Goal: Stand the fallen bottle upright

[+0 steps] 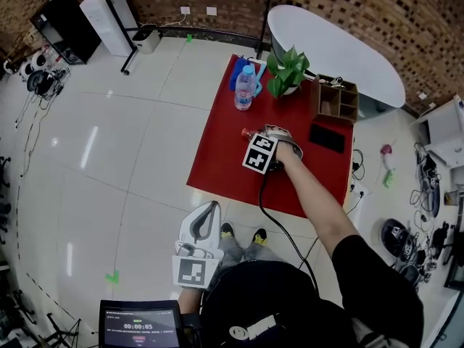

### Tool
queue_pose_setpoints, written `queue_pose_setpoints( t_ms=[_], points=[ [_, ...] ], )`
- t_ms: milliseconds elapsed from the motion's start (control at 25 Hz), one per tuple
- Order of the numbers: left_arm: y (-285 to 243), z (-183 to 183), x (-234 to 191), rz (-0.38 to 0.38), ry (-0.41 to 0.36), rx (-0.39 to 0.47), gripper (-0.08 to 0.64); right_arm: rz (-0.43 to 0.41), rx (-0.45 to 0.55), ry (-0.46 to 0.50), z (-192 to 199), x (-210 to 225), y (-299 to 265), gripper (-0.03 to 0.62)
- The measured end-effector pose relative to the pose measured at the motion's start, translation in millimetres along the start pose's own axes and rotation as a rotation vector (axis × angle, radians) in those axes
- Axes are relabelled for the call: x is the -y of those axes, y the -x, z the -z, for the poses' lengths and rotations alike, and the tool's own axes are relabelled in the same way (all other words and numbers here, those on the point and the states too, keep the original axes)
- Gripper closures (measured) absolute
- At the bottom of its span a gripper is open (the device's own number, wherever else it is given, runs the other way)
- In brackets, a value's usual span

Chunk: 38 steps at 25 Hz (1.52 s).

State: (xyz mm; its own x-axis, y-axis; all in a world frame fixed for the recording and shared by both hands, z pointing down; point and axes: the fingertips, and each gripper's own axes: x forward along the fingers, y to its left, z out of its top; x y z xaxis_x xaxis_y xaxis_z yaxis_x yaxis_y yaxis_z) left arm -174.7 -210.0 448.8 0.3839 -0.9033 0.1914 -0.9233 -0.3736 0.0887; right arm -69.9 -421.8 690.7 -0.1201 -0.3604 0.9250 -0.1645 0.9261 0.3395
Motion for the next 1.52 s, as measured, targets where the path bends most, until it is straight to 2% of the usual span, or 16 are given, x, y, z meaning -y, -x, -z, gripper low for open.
queue_pose_setpoints(
  t_ms=[160, 280, 400, 600, 880, 1120, 1400, 1520],
  points=[
    [4, 6, -20, -0.019, 0.020, -0.009, 0.554, 0.055, -0.064, 0.029, 1, 2, -11, 0.298],
    [1, 4, -26, -0.013, 0.018, 0.005, 0.554, 0.064, -0.054, 0.012, 0, 5, -6, 0.302],
    [-3, 0, -23, 0.003, 0.017, 0.016, 0.554, 0.085, 0.007, -0.047, -2, 13, 12, 0.304],
    [-12, -6, -8, 0.054, 0.003, 0.020, 0.554, 0.119, 0.154, -0.206, -3, 34, 61, 0.304],
    [-26, -21, 21, 0.133, -0.040, 0.038, 0.554, 0.148, 0.325, -0.428, 21, 56, 124, 0.308],
    [-33, -29, 45, 0.181, -0.083, 0.049, 0.554, 0.149, 0.487, -0.584, 40, 61, 151, 0.316],
    [-33, -32, 55, 0.185, -0.104, 0.046, 0.554, 0.123, 0.541, -0.702, 58, 53, 141, 0.316],
    [-32, -31, 56, 0.179, -0.103, 0.043, 0.554, 0.128, 0.553, -0.719, 61, 56, 142, 0.316]
  ],
)
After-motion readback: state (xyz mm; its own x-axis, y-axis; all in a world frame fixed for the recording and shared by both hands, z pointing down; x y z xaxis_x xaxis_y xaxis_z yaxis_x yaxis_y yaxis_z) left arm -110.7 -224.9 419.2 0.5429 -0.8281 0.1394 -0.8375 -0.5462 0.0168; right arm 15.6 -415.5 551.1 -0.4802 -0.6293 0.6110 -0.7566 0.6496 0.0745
